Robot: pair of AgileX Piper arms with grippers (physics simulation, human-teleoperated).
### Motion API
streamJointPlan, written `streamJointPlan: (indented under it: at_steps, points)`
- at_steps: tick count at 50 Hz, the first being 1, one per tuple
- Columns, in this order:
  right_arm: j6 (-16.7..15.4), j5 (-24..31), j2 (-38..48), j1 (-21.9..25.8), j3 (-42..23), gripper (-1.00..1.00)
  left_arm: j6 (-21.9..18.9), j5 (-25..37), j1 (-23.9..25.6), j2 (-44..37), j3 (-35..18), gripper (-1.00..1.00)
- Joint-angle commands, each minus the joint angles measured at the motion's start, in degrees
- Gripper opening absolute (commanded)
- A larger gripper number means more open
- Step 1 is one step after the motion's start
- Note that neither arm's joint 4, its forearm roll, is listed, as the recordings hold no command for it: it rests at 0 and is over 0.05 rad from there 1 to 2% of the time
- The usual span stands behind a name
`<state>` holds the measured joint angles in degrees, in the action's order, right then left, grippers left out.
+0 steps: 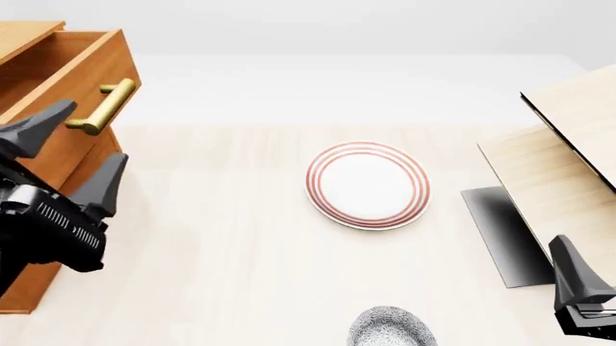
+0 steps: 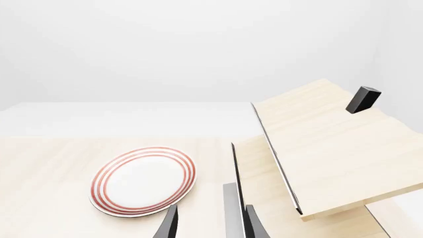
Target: Open the top drawer of the cabinet and put the bowl in it.
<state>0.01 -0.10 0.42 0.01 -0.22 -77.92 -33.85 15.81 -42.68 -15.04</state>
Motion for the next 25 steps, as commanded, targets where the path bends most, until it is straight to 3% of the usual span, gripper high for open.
streamJointPlan:
  at_steps: [1,4,10,16,23,25]
  points:
    - [0.0,0.0,-0.1,0.0,0.0,1.00,13.9,21.2,1.6,8.3,-8.3,1.00]
    - [0.0,0.0,-0.1,0.0,0.0,1.00,15.5,24.3,0.3,8.9,-9.4,1.00]
    - [0.0,0.0,-0.1,0.0,0.0,1.00,23.6,33.8,-0.6,8.3,-17.2,1.00]
    - [0.0,0.0,-0.1,0.0,0.0,1.00,28.7,40.1,-0.5,4.5,-24.3,1.00]
    - [0.0,0.0,-0.1,0.0,0.0,1.00,39.7,47.5,0.6,-4.1,-34.3,1.00]
    - [0.0,0.0,-0.1,0.0,0.0,1.00,39.8,48.3,-1.0,-4.1,-34.5,1.00]
